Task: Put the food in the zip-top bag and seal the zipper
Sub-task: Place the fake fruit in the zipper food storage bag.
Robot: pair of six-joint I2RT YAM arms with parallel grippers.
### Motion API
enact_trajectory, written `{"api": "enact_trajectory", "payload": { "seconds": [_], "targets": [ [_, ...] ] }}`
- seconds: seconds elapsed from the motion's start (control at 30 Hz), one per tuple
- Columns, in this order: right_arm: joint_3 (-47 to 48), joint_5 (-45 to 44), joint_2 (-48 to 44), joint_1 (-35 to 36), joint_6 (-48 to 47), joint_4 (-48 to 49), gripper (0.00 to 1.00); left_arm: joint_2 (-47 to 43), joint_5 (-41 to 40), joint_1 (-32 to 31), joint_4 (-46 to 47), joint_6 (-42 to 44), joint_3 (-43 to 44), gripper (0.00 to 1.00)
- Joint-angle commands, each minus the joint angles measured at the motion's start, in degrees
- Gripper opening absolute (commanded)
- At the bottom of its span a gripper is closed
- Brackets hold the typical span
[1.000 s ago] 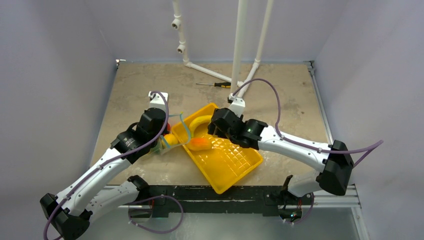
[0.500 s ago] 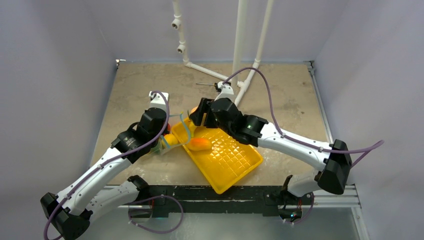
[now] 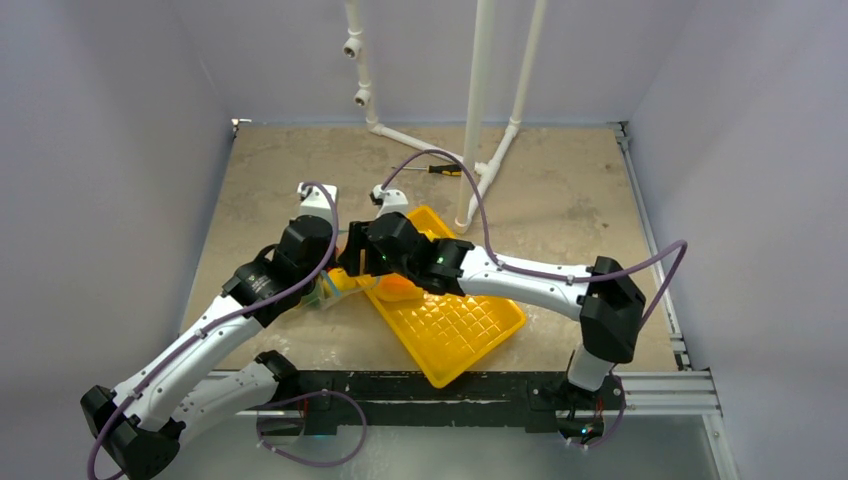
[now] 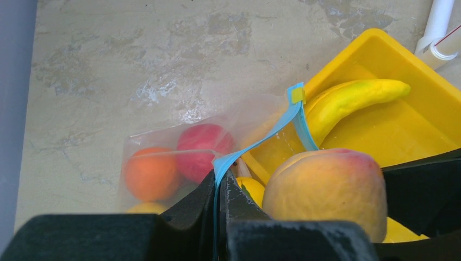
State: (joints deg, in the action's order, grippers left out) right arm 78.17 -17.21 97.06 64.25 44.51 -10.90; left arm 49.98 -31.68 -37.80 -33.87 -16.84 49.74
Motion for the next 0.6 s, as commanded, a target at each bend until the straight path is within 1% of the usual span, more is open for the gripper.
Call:
{"api": "enact_trajectory", "payload": {
  "seconds": [0.0, 0.23, 0.43, 0.5, 0.53, 0.57],
  "targets": [
    [2.6, 2.5, 0.8, 0.3, -1.6, 5.2, 0.22, -1.2, -0.3, -0.1, 2.2, 0.3, -0.3, 0.00],
    [2.6, 7.0, 4.9, 0.5, -3.1, 11.4, 0.25, -1.4, -1.1, -0.1, 1.9, 0.0, -0.2, 0.00],
    [3.2, 6.5, 8.4, 0.7, -4.3, 15.4, 0.30, -1.5, -1.4, -0.1, 1.8, 0.0, -0.2, 0.00],
    [3.6, 6.6, 9.2, 0.7, -4.9, 16.7, 0.30, -1.5, -1.5, -0.1, 1.8, 0.0, -0.2, 0.00],
    [3.6, 6.8, 9.4, 0.7, -5.2, 17.7, 0.33, -1.5, -1.5, -0.1, 1.8, 0.0, -0.2, 0.00],
    [3.4, 6.9, 9.6, 0.7, -5.6, 18.8, 0.37, -1.4, -1.5, -0.1, 1.9, 0.0, -0.2, 0.00]
  ]
}}
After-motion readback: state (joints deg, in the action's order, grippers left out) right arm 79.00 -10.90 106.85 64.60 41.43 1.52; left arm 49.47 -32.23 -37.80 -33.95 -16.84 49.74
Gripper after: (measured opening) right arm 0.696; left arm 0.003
